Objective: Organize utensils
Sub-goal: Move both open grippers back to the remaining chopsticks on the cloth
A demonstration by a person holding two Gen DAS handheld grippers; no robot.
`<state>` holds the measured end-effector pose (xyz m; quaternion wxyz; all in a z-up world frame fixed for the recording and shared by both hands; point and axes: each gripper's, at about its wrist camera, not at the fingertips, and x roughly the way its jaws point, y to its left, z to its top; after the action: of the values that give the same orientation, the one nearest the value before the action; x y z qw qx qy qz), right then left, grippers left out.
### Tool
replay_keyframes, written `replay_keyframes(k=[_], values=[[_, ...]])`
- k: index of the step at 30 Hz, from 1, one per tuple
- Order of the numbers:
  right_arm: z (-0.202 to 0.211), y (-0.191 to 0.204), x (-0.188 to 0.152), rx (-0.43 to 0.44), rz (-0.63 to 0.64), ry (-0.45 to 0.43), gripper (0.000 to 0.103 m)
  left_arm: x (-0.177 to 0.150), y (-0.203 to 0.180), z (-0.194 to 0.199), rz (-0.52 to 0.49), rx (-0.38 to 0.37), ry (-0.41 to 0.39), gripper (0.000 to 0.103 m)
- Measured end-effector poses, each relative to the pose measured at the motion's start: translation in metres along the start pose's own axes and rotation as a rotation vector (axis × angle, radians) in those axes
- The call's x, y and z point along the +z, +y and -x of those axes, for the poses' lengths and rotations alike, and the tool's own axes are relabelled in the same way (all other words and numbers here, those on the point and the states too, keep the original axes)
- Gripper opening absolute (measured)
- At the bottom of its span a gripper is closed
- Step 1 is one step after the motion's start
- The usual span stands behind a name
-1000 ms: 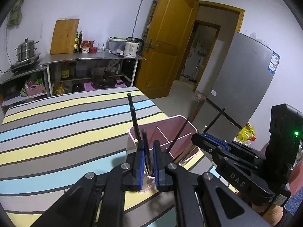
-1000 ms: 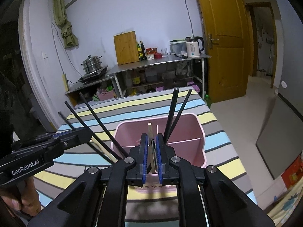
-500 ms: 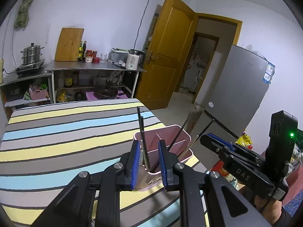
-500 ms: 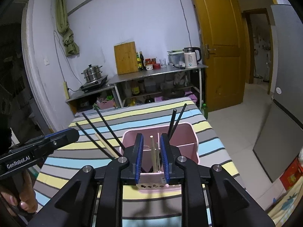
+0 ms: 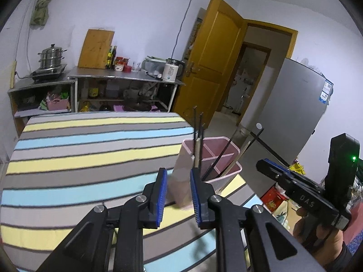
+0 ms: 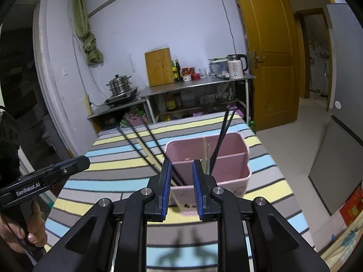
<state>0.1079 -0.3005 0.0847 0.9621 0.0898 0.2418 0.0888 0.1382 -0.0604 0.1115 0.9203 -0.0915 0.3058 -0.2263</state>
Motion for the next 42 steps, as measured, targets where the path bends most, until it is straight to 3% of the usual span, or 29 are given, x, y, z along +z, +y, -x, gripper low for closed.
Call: replay_keyframes(k=[23,34,42], values=[[-0.055,0.066,-0.101,0.141,0.045,0.290,0.019,-0.120,0.095,0.006,0.209,0.147,0.195,0.020],[-0.109,0.098,-0.141,0.204,0.053,0.456,0.019,-0.137,0.125,0.016,0.278,0.177,0.205,0.020],[-0.137,0.123,-0.150,0.210,0.103,0.509,0.015,-0.140,0.141,0.017,0.322,0.175,0.198,0.020]])
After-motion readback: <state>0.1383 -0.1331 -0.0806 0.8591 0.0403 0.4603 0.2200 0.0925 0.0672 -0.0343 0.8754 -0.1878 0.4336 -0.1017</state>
